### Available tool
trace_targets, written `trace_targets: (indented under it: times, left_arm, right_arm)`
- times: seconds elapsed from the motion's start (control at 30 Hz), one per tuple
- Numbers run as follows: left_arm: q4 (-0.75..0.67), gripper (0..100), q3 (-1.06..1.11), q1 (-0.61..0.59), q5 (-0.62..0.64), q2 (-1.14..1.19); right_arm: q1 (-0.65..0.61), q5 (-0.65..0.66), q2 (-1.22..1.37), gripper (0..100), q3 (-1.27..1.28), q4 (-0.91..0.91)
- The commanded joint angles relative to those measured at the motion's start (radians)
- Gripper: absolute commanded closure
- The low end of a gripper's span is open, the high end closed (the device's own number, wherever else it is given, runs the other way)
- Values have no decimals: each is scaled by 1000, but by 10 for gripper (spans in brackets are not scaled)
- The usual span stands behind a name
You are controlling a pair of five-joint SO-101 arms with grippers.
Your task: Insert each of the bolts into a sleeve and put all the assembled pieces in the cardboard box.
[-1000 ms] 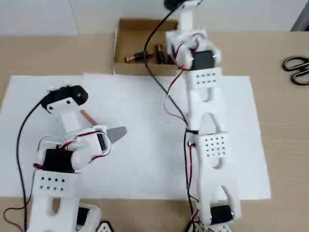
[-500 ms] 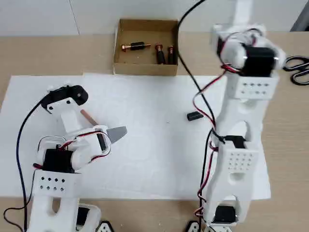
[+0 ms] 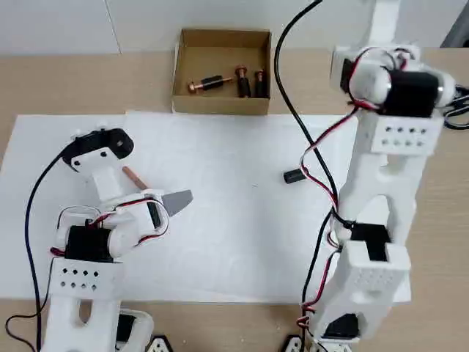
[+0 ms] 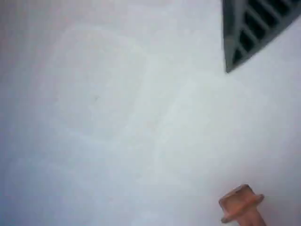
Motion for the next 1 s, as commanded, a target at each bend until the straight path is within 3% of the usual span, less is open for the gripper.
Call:
trace_targets:
  times: [0.0,0.33,0.7,0.97]
  left_arm:
    - [-20,656,-5,-2,0,-17]
    - [-17,656,-5,-5,-2,-17]
    - [-12,656,-4,-250,-2,-17]
    - [3,656,-5,-275,0,-17]
  right_arm:
    - [4,9,-165,805,265,-1]
    - [5,5,-298,805,684,-2]
    - [5,9,-375,805,875,-2]
    - [7,9,-530,803,1054,-24]
